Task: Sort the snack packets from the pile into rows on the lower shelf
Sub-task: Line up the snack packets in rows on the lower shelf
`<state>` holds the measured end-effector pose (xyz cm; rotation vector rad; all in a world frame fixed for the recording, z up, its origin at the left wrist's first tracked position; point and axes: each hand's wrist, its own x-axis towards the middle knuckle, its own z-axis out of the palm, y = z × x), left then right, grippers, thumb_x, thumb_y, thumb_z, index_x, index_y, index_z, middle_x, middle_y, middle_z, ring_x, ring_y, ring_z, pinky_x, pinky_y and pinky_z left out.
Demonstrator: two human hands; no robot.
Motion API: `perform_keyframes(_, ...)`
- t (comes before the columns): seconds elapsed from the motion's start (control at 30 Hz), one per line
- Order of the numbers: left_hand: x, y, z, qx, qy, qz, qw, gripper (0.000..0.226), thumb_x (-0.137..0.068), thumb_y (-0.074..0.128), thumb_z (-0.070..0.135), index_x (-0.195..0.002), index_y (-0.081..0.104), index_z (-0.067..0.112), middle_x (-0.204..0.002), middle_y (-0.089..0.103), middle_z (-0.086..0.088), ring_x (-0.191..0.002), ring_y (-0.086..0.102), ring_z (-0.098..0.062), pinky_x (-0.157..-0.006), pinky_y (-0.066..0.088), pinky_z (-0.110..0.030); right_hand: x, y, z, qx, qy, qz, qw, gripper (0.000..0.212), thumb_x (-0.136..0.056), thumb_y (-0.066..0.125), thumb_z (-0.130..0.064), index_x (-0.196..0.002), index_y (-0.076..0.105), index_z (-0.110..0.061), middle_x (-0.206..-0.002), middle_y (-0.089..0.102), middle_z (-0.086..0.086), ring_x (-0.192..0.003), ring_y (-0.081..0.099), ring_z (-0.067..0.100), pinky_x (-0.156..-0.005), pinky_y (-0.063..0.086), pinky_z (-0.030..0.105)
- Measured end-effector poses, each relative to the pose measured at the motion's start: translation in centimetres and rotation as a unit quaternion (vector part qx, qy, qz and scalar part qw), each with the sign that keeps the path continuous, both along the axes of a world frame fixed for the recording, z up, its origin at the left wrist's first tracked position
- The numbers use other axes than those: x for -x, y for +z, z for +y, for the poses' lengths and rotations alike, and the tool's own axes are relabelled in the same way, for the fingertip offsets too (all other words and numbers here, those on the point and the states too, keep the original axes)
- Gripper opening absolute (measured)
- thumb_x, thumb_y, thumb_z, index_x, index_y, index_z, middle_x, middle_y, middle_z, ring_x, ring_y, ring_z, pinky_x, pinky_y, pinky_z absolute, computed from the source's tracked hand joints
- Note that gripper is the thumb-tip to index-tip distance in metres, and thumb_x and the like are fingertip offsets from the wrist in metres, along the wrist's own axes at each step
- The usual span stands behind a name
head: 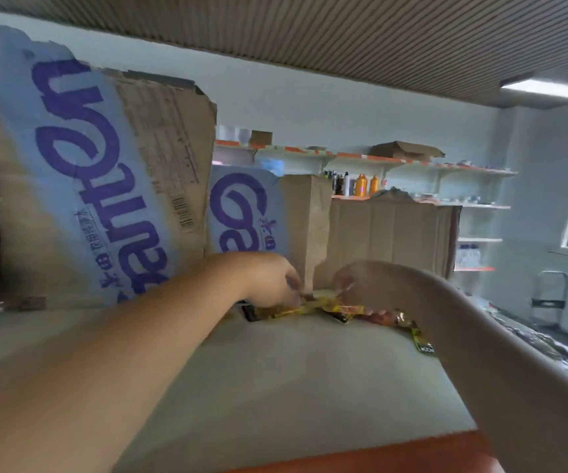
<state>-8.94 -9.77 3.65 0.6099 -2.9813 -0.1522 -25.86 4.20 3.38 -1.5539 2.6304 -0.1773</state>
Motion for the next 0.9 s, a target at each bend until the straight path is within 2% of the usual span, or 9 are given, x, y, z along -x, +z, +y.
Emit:
perform_keyframes(0.07, 1.4, -1.8, 0.2, 0.01, 0.032, -0.045, 0.998, 0.035, -0.098, 0.06, 0.047, -0.132, 0.064, 0.038, -0.124, 0.065, 0.007, -0.107, 0.061, -0.019, -0.091, 0.051, -0.035, 0.9, -0.8, -1.1, -0.047, 0.004, -0.014, 0.999, 0.037, -0.101, 0.053, -0.027, -0.137, 0.054, -0.033, -0.112, 0.071, 0.011, -0.077, 0.069, 0.023, -0.055, 0.056, 0.027)
perform_keyframes(0.23, 1.3, -3.8, 1.0, -0.015, 0.07, -0.062, 0.996, 0.033, -0.099, 0.06, 0.041, -0.131, 0.063, 0.035, -0.128, 0.065, 0.005, -0.116, 0.06, -0.019, -0.102, 0.048, -0.037, 1.3, -0.7, -1.9, -0.086, 0.072, 0.019, 0.994, 0.04, -0.1, 0.058, -0.032, -0.139, 0.06, -0.023, -0.084, 0.068, -0.002, -0.059, 0.063, 0.011, -0.048, 0.052, 0.021)
perform_keyframes(0.33, 0.0, -3.2, 1.3, -0.028, 0.076, -0.054, 0.995, 0.032, -0.095, 0.068, 0.045, -0.126, 0.066, 0.04, -0.123, 0.066, 0.013, -0.111, 0.061, -0.01, -0.102, 0.05, -0.037, 0.1, -0.2, -0.7, -0.092, 0.112, -0.052, 0.988, 0.029, -0.095, 0.059, -0.033, -0.122, 0.067, -0.041, -0.12, 0.067, 0.005, -0.09, 0.07, 0.022, -0.07, 0.062, 0.03)
perform_keyframes(0.4, -0.8, -2.8, 1.1, -0.041, 0.08, -0.06, 0.994, 0.03, -0.09, 0.075, 0.047, -0.118, 0.068, 0.042, -0.115, 0.065, 0.02, -0.103, 0.06, -0.002, -0.092, 0.052, -0.03, -0.8, 0.0, 0.3, -0.111, 0.166, -0.04, 0.979, 0.021, -0.094, 0.058, -0.034, -0.101, 0.065, -0.053, -0.126, 0.063, -0.004, -0.098, 0.071, 0.025, -0.078, 0.064, 0.034)
perform_keyframes(0.5, -1.7, -2.4, 0.9, -0.039, 0.083, -0.085, 0.992, 0.022, -0.085, 0.081, 0.046, -0.103, 0.068, 0.043, -0.105, 0.061, 0.025, -0.097, 0.057, 0.004, -0.077, 0.048, -0.024, -1.6, 0.0, 0.9, -0.122, 0.191, -0.011, 0.974, 0.009, -0.092, 0.066, -0.037, -0.1, 0.068, -0.042, -0.11, 0.067, -0.006, -0.083, 0.068, 0.017, -0.067, 0.058, 0.029)
perform_keyframes(0.6, -2.2, -2.0, 1.0, -0.043, 0.07, -0.096, 0.992, 0.025, -0.081, 0.085, 0.042, -0.099, 0.068, 0.044, -0.102, 0.058, 0.027, -0.094, 0.057, 0.003, -0.07, 0.044, -0.022, -2.1, -0.1, 1.0, -0.124, 0.182, 0.048, 0.974, 0.027, -0.086, 0.075, -0.046, -0.104, 0.066, -0.028, -0.098, 0.067, -0.003, -0.077, 0.061, 0.014, -0.061, 0.045, 0.027)
perform_keyframes(0.73, -2.6, -1.3, 1.8, -0.056, 0.059, -0.13, 0.988, 0.036, -0.075, 0.088, 0.051, -0.103, 0.065, 0.046, -0.109, 0.057, 0.029, -0.093, 0.056, 0.003, -0.071, 0.044, -0.024, -2.6, -0.8, 1.0, -0.097, 0.132, 0.064, 0.984, 0.056, -0.082, 0.071, -0.066, -0.11, 0.065, -0.018, -0.108, 0.067, 0.0, -0.095, 0.065, 0.021, -0.078, 0.053, 0.034)
perform_keyframes(0.83, -2.9, -0.9, 2.1, -0.035, 0.073, -0.162, 0.984, 0.038, -0.074, 0.087, 0.054, -0.102, 0.064, 0.041, -0.11, 0.059, 0.023, -0.091, 0.058, -0.001, -0.069, 0.045, -0.026, -3.4, -1.1, 0.8, -0.112, 0.138, 0.077, 0.981, 0.05, -0.086, 0.073, -0.057, -0.114, 0.064, -0.017, -0.111, 0.065, -0.001, -0.097, 0.063, 0.021, -0.073, 0.051, 0.029)
perform_keyframes(0.9, -3.3, -0.6, 2.1, -0.022, 0.091, -0.19, 0.977, 0.036, -0.074, 0.086, 0.055, -0.097, 0.064, 0.038, -0.104, 0.062, 0.019, -0.09, 0.06, -0.005, -0.07, 0.047, -0.027, -3.5, -1.0, 0.9, -0.118, 0.158, 0.074, 0.977, 0.036, -0.091, 0.074, -0.028, -0.122, 0.058, -0.019, -0.12, 0.059, 0.0, -0.099, 0.059, 0.021, -0.066, 0.044, 0.026)
